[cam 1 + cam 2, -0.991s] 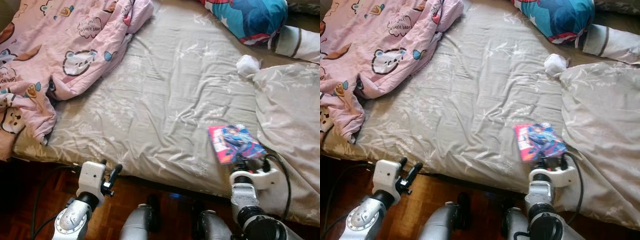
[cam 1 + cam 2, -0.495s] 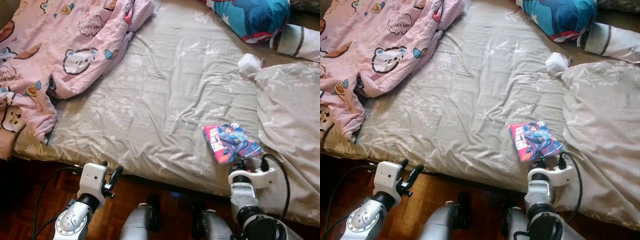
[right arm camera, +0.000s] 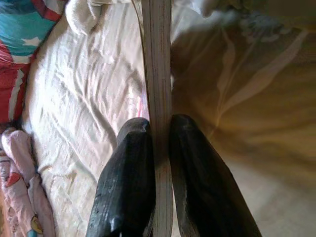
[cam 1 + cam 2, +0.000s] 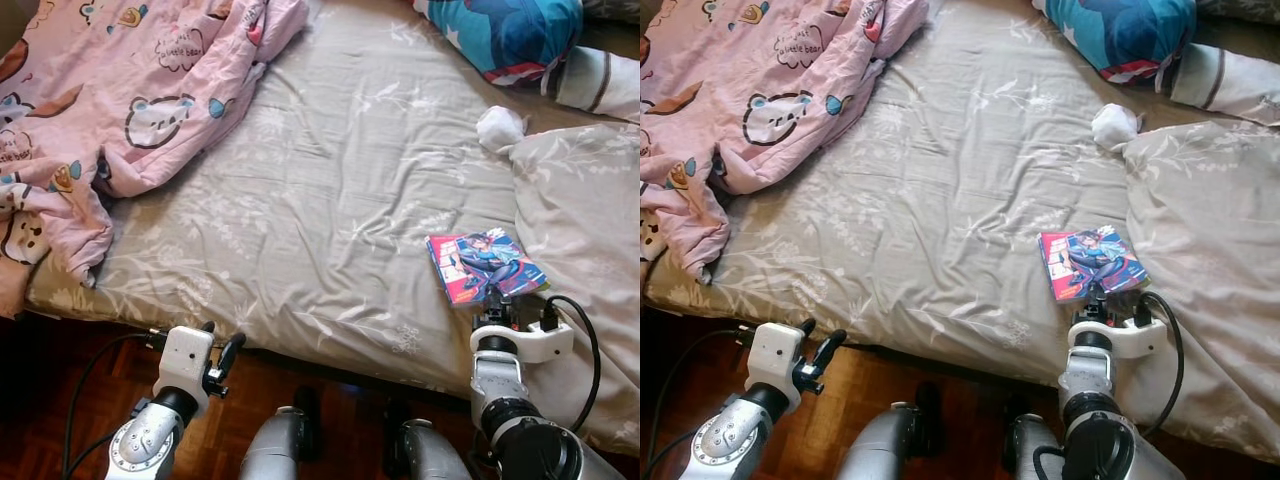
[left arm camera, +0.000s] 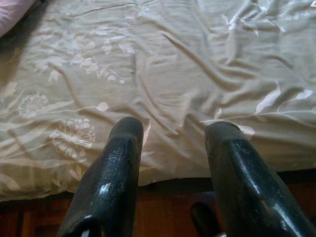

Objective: Clean up the room

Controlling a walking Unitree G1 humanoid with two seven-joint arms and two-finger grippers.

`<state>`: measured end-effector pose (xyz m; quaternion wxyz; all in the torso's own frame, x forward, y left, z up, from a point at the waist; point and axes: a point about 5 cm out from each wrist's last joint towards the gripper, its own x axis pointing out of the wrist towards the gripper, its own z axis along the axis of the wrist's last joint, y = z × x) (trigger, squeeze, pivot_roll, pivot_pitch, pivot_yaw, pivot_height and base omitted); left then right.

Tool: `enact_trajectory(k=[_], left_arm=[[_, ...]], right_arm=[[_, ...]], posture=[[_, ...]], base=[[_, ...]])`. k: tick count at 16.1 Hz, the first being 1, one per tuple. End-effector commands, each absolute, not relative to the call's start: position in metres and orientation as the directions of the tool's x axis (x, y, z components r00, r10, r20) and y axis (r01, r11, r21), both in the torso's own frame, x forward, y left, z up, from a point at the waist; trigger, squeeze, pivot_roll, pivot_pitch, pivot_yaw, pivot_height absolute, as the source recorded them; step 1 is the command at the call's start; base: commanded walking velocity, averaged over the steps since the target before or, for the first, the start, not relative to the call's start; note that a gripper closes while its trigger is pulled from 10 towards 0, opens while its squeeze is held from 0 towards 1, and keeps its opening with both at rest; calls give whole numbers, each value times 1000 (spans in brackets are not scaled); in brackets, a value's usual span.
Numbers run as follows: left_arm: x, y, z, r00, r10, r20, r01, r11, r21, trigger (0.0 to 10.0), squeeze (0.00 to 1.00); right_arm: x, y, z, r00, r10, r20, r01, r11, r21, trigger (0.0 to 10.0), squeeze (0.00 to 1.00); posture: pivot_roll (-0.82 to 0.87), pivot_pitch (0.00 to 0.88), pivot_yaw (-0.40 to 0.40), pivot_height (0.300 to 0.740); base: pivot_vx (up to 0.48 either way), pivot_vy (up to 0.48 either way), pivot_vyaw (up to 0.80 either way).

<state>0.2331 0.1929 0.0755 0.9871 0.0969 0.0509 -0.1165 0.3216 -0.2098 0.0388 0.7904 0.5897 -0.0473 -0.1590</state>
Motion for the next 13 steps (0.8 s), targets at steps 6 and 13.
enact_trajectory(k=[6,13], left_arm=[[221,198,66,961,-216,-174,249,948,197,10000,0],[222,193,63,952,-240,-190,277,939,204,10000,0]], right_arm=[[301,-204,14,929,-316,-194,271,224,936,10000,675],[296,-183,2,940,-190,-284,334,330,883,10000,0]], posture=[[303,453,130,740],[291,440,124,740]], base=[[0,0,0],[0,0,0]])
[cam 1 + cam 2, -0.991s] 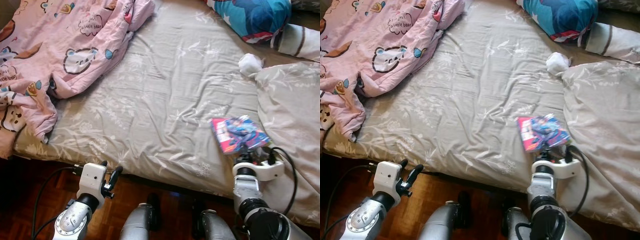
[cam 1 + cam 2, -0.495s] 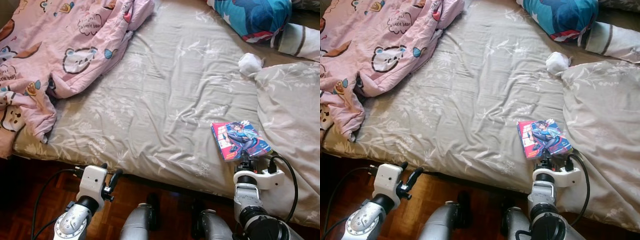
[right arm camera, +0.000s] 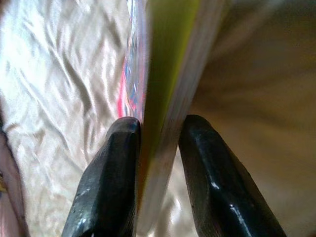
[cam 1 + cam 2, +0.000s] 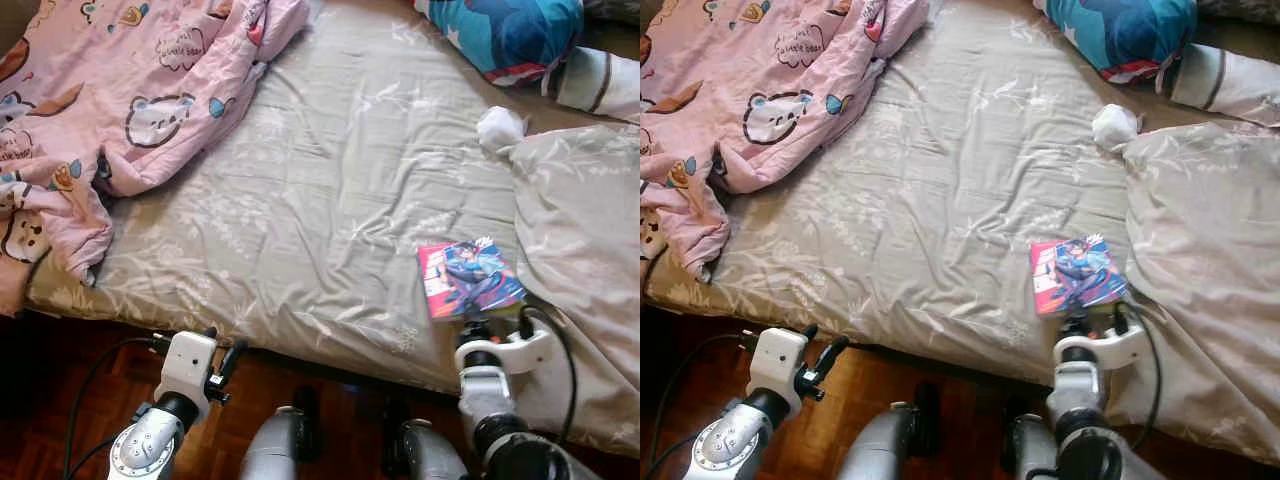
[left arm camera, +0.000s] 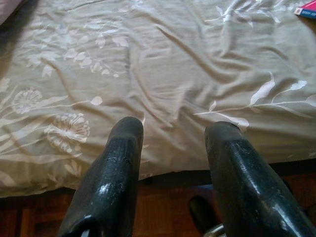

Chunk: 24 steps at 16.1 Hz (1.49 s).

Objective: Clean up the room

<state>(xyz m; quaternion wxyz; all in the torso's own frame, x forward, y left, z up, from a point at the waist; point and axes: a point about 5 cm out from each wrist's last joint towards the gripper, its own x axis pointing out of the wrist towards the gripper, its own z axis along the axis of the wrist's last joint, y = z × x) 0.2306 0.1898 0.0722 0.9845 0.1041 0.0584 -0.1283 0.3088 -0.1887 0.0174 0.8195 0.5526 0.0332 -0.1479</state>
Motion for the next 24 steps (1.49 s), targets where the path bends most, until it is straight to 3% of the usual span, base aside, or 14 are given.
enact_trajectory(k=[1,7,23,24], left_arm=[[223,192,62,951,-242,-193,280,938,205,10000,0],[226,191,62,951,-244,-188,281,937,205,10000,0],[226,191,62,951,-245,-188,282,937,206,10000,0],[265,196,35,967,-110,-229,142,982,126,10000,0]], right_arm=[[291,-180,-4,930,-176,-324,366,342,865,10000,0],[269,-191,-22,886,-238,-397,458,323,828,10000,0],[268,-193,-23,883,-244,-401,464,322,826,10000,0],[295,-192,14,972,-135,-191,220,803,554,10000,0]], posture=[[287,440,123,740],[279,433,121,740],[279,433,121,740],[116,91,6,740]], base=[[0,0,0],[0,0,0],[0,0,0],[0,0,0]])
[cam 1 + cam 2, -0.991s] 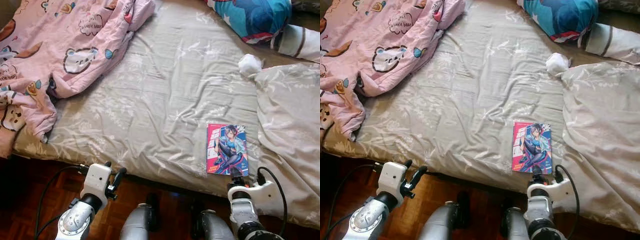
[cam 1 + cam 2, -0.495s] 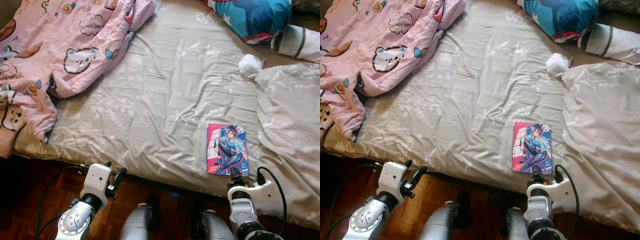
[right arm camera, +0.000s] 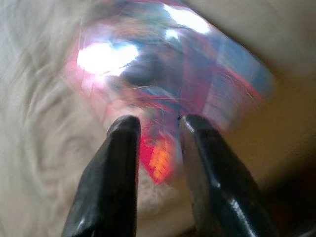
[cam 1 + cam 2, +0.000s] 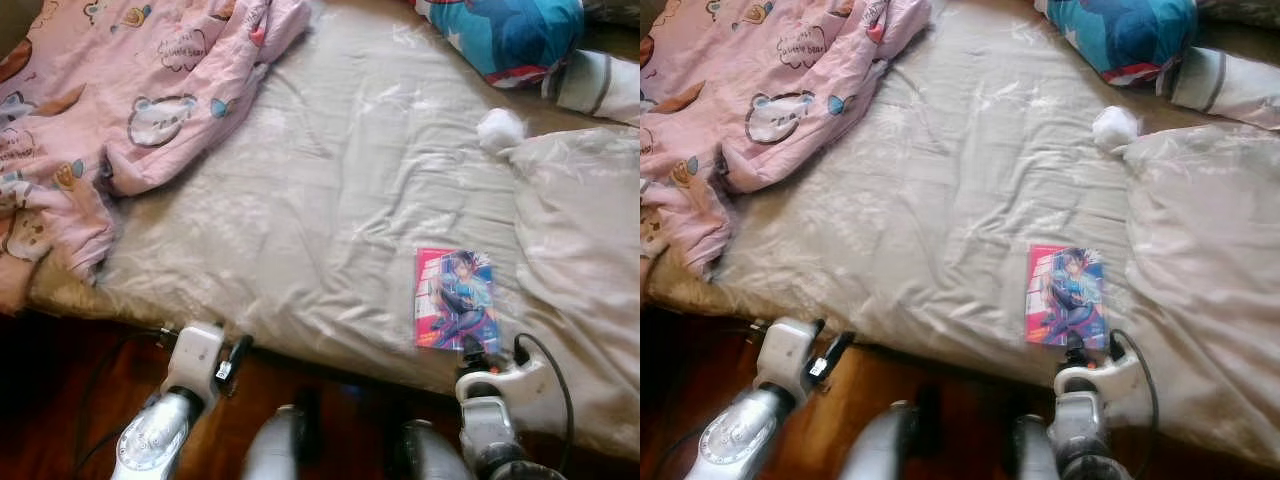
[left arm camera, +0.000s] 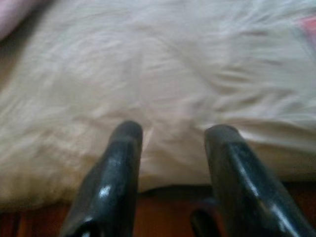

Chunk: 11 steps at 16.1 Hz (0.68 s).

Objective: Clean up the room

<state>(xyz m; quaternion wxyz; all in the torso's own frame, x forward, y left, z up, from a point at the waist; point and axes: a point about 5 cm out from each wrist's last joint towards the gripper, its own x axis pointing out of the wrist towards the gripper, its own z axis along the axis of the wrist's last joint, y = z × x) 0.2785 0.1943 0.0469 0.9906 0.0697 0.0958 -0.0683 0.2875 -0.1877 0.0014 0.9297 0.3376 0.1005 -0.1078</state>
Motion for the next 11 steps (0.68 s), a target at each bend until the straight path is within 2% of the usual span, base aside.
enact_trajectory(k=[1,6,8,11], left_arm=[[280,194,27,966,-59,-251,85,992,92,10000,0],[284,197,30,968,-45,-246,71,993,99,10000,0],[284,203,18,961,1,-276,23,996,84,10000,0],[269,222,-4,916,138,-376,-134,990,36,10000,0]], right_arm=[[306,-180,30,994,-26,-104,64,923,379,10000,0],[306,-176,25,986,-19,-165,78,929,361,10000,0],[298,-184,16,974,-41,-221,103,955,277,10000,0],[281,-201,0,945,-64,-319,95,992,83,10000,0]], posture=[[121,87,5,740],[121,102,4,740],[114,97,-10,740],[85,75,-41,740]], base=[[0,0,0],[0,0,0],[0,0,0],[0,0,0]])
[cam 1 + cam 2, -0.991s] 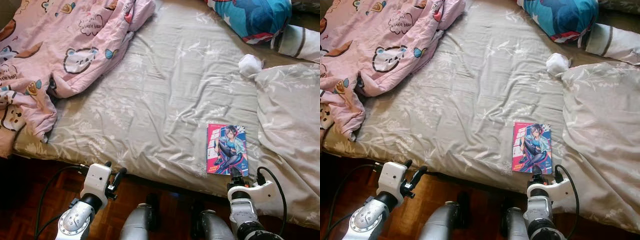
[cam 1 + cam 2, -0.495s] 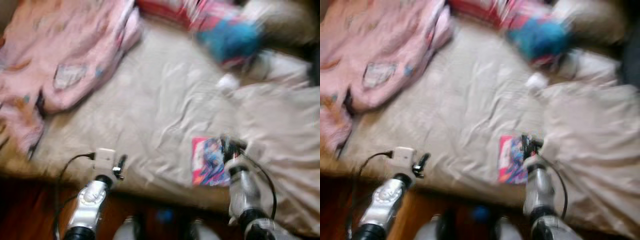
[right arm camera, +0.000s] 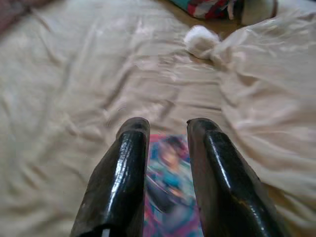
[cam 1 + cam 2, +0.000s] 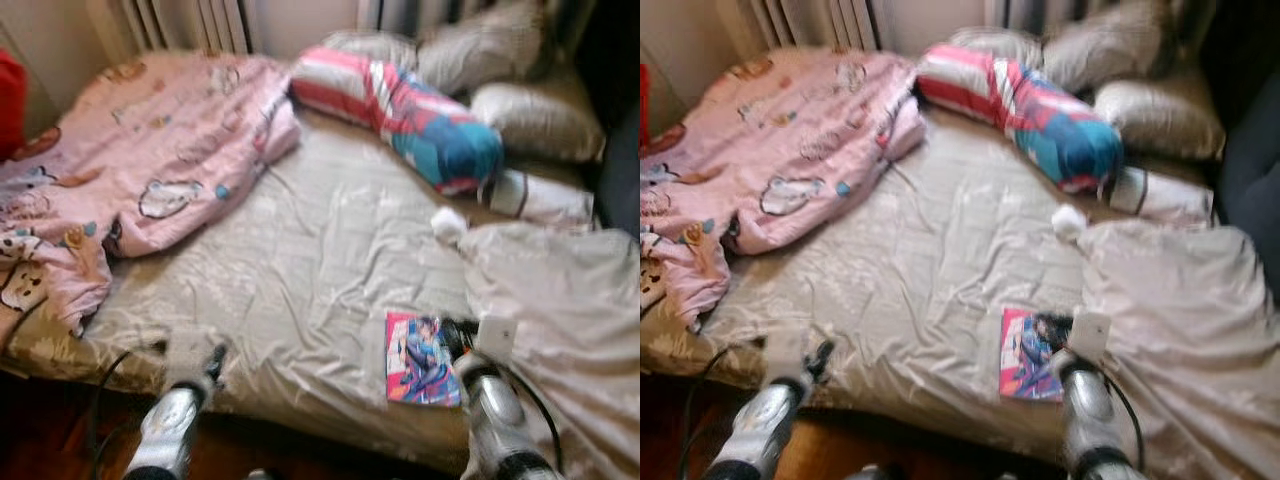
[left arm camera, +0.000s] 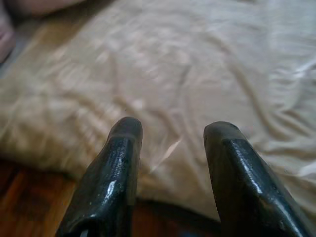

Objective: Clean up the room

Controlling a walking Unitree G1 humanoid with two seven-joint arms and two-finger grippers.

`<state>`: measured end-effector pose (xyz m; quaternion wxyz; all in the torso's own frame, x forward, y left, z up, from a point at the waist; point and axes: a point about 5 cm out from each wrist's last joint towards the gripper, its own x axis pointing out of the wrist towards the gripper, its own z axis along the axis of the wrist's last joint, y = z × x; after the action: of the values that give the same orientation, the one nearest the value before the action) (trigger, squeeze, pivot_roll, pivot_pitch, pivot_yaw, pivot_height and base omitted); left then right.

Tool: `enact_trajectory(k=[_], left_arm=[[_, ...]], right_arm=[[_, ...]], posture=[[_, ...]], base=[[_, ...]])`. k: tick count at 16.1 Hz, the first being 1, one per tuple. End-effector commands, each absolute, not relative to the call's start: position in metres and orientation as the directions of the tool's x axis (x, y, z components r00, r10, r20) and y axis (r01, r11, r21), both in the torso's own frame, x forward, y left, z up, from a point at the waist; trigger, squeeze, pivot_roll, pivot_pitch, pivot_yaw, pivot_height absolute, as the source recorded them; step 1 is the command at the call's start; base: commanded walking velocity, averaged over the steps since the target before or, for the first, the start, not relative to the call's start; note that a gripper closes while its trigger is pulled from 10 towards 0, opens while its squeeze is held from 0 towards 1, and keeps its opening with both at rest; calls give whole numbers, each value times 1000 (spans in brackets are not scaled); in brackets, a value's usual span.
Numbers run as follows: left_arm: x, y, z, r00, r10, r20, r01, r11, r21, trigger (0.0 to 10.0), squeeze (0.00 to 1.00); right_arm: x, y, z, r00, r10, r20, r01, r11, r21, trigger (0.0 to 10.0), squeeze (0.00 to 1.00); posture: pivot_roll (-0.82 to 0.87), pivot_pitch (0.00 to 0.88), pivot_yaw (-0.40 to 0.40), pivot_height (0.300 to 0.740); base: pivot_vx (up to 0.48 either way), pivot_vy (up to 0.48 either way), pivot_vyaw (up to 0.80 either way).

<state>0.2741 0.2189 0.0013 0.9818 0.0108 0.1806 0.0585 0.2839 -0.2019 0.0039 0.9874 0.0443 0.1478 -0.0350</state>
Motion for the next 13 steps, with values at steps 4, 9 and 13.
enact_trajectory(k=[4,9,13], left_arm=[[245,229,-27,850,194,-490,-200,979,41,10000,0],[230,220,-47,765,159,-624,-157,986,58,10000,0],[225,215,-53,733,140,-666,-126,990,69,10000,0]], right_arm=[[273,-205,-10,917,-3,-399,-19,999,-51,10000,0],[248,-198,-38,820,-60,-568,68,998,-8,10000,0],[227,-193,-55,754,-57,-654,73,997,-2,10000,0]], posture=[[65,41,-62,740],[77,21,-47,740],[99,20,-40,740]], base=[[0,0,0],[0,0,0],[0,0,0]])
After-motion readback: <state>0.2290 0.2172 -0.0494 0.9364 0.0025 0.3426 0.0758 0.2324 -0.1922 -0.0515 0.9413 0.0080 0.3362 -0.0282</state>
